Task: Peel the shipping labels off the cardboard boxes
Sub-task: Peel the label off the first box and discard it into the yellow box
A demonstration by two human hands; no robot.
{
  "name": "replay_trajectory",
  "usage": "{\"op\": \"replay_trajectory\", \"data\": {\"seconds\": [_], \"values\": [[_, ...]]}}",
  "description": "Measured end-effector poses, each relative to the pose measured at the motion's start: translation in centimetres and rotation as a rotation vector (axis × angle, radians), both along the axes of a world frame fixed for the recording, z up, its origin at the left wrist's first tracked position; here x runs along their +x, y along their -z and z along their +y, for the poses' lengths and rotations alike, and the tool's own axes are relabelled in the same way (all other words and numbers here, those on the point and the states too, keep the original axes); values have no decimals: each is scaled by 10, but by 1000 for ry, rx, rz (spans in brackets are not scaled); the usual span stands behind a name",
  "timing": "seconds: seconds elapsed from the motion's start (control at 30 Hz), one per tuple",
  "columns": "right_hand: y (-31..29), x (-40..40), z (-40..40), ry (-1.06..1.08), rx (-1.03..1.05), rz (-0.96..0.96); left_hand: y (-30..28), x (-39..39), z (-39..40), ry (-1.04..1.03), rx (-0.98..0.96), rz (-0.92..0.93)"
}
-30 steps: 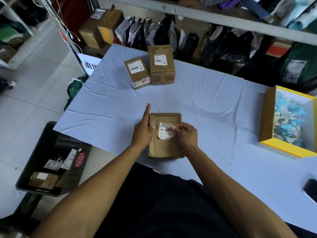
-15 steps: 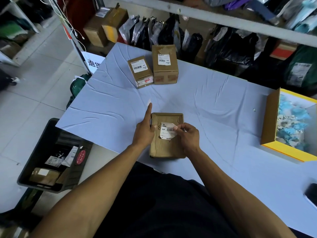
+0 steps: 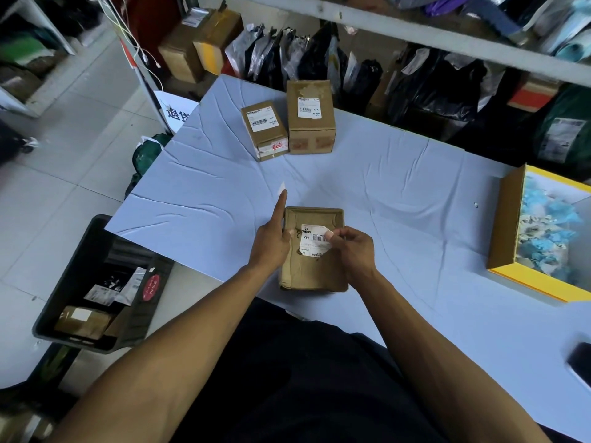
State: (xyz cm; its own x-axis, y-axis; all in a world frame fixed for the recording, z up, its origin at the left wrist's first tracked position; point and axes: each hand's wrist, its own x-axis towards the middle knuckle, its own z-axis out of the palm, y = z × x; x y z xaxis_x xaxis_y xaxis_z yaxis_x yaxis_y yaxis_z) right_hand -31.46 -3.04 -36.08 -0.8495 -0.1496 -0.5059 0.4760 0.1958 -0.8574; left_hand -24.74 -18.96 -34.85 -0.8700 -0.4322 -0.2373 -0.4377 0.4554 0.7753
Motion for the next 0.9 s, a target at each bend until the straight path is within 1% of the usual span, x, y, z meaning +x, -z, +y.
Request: {"op": "replay_trajectory", "data": {"seconds": [0.47,0.9], "values": [[-6,0,2,-4,-66,-87,-2,0,1,-17,59,7],[-10,2,2,10,-146,-116,0,-1,0,-11,33,-11]]}}
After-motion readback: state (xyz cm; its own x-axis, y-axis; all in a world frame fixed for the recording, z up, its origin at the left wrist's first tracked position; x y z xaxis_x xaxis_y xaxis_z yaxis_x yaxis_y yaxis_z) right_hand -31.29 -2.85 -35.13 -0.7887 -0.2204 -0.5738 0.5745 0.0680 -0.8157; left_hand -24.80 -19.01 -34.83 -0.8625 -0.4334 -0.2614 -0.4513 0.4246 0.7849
